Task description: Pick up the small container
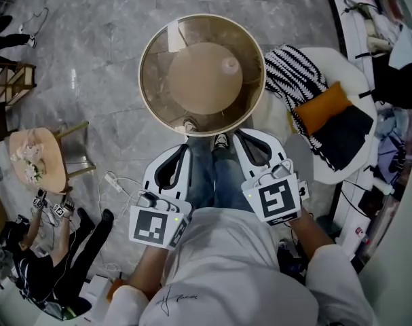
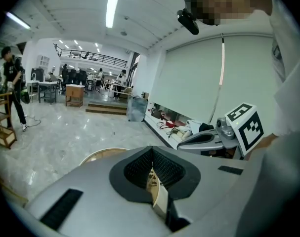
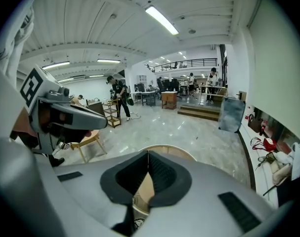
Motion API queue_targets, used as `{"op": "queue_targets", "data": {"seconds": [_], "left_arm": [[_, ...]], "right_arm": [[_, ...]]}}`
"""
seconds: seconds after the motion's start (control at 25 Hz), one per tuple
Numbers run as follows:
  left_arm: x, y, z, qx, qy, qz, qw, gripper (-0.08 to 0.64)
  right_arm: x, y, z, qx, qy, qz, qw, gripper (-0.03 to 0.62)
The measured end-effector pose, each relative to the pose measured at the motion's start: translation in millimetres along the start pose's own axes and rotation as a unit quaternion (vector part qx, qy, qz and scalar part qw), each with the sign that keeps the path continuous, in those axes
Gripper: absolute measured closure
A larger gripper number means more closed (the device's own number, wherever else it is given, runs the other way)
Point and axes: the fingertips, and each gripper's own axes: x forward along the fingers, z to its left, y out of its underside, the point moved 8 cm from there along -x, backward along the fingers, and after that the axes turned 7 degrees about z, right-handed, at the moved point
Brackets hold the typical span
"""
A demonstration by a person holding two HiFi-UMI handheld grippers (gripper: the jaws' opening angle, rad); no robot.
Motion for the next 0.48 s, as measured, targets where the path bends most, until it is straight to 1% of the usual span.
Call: {"op": "queue_targets", "data": {"seconds": [0.12,0.32,0.48], "left_arm": [[9.7,6.4,6.6,-0.009,0.01,0.01,0.9999,0.541],[24.7,14.0,13.5,-0.008,0.025,0.024,0.9994,0.541],[34.6,23.3,12.7,-0.006,0.024,0.033,0.9991,0.541]], "right_arm": [[12.7,2.3,1.2,0.005,0.0,0.001,1.0,0.575],[28.6,9.6,-0.9,0.017,0.005,0.004,1.0,0.575],[33.8,25.5,-6.2,0.029,0.009,0.008,1.0,0.575]]}}
